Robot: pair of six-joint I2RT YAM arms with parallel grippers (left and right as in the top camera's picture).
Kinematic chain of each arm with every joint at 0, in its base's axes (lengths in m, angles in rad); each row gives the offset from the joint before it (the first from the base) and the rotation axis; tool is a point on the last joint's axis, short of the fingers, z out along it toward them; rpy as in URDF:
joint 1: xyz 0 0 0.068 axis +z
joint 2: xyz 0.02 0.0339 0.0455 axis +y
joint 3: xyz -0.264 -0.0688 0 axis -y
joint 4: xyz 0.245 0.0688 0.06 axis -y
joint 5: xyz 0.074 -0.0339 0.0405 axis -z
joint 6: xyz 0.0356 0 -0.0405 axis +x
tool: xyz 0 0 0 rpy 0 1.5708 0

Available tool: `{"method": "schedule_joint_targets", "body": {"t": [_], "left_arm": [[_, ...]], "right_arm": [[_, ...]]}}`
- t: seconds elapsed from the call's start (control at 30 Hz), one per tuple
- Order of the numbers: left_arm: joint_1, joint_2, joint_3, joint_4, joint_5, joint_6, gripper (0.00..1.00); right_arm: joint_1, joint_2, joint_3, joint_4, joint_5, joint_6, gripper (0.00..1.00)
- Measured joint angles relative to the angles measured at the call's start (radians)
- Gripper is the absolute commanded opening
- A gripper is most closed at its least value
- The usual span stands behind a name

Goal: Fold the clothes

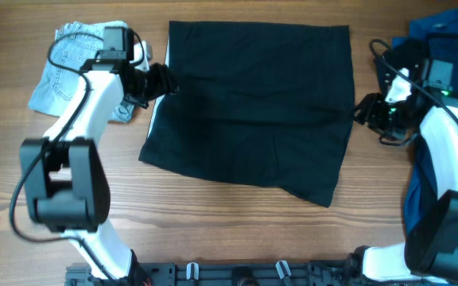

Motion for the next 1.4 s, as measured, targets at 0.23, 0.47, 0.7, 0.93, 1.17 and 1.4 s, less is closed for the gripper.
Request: {"method": "schedule_joint_targets", "body": {"t": [0.23, 0.47, 0.7, 0.93, 1.17, 1.4], "left_arm": [[0.0, -0.035, 0.006, -0.002, 0.008, 0.004, 0.1], [-0.014, 0.011, 0.006, 0.082, 0.008, 0.003, 0.09], [-0.063, 0.033, 0.006, 0.182, 0.008, 0.003, 0.11], [0.032, -0.097, 0.008, -0.027, 0.007, -0.003, 0.5], [0.085, -0.119, 0.011, -0.223, -0.016, -0.001, 0.72], [0.085, -0.119, 0.011, -0.229, -0.019, -0.001, 0.76]], "right_arm": [[0.097, 0.224, -0.001, 0.127, 0.035, 0.034, 0.07], [0.096, 0.38, 0.032, 0.471, 0.047, 0.031, 0.04], [0.101, 0.448, 0.058, 0.743, 0.064, -0.055, 0.42], [0.063, 0.087, 0.2, 0.146, 0.112, -0.105, 0.41], [-0.052, 0.0, 0.113, -0.264, 0.171, -0.115, 0.39], [-0.053, 0.011, -0.125, -0.006, 0.117, -0.134, 0.29]]}}
